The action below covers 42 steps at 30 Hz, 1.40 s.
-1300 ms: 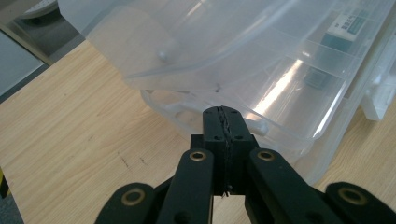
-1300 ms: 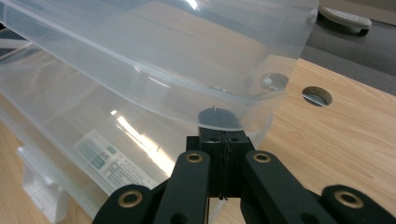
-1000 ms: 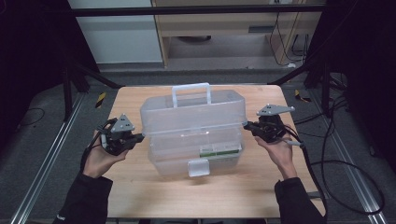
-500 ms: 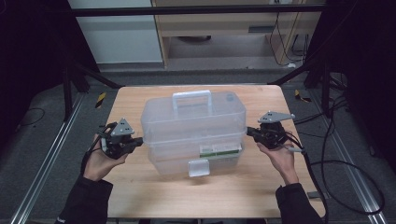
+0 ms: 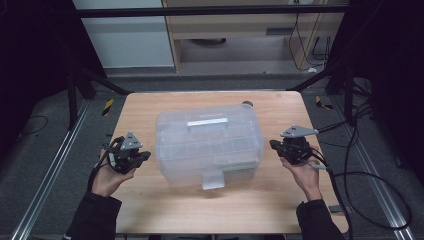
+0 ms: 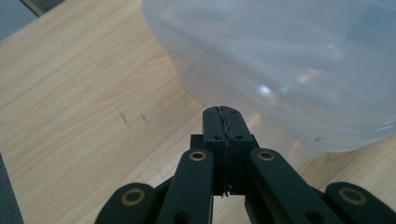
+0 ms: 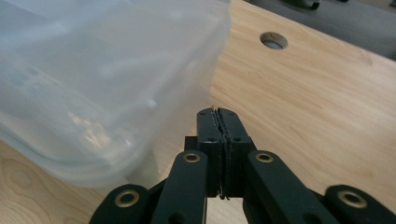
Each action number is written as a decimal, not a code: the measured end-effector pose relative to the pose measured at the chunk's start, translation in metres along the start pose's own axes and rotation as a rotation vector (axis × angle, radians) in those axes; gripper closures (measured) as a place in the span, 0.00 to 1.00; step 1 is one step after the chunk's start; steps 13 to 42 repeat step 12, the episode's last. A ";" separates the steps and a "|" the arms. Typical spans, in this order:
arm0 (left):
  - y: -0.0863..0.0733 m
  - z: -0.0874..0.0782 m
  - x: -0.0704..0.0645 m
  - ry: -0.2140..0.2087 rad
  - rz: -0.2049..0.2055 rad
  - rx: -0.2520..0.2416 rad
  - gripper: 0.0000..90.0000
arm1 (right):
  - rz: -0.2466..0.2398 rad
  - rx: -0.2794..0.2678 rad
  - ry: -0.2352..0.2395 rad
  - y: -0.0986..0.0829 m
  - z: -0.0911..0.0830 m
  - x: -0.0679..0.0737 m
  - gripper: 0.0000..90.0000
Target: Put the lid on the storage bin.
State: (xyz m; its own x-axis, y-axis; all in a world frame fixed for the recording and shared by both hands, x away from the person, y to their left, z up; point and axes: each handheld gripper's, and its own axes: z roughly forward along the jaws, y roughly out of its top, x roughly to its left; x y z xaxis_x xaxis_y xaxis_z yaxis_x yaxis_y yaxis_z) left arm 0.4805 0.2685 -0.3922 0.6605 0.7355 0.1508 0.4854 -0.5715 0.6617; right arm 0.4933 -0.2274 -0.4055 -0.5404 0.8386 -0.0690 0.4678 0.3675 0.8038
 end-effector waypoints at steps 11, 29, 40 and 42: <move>-0.024 0.024 0.016 0.067 -0.086 0.046 0.84 | 0.065 -0.003 -0.104 -0.042 0.000 -0.020 0.56; -0.026 0.025 0.017 0.073 -0.091 0.053 0.83 | 0.069 -0.001 -0.109 -0.044 -0.001 -0.022 0.53; -0.026 0.025 0.017 0.073 -0.091 0.053 0.83 | 0.069 -0.001 -0.109 -0.044 -0.001 -0.022 0.53; -0.026 0.025 0.017 0.073 -0.091 0.053 0.83 | 0.069 -0.001 -0.109 -0.044 -0.001 -0.022 0.53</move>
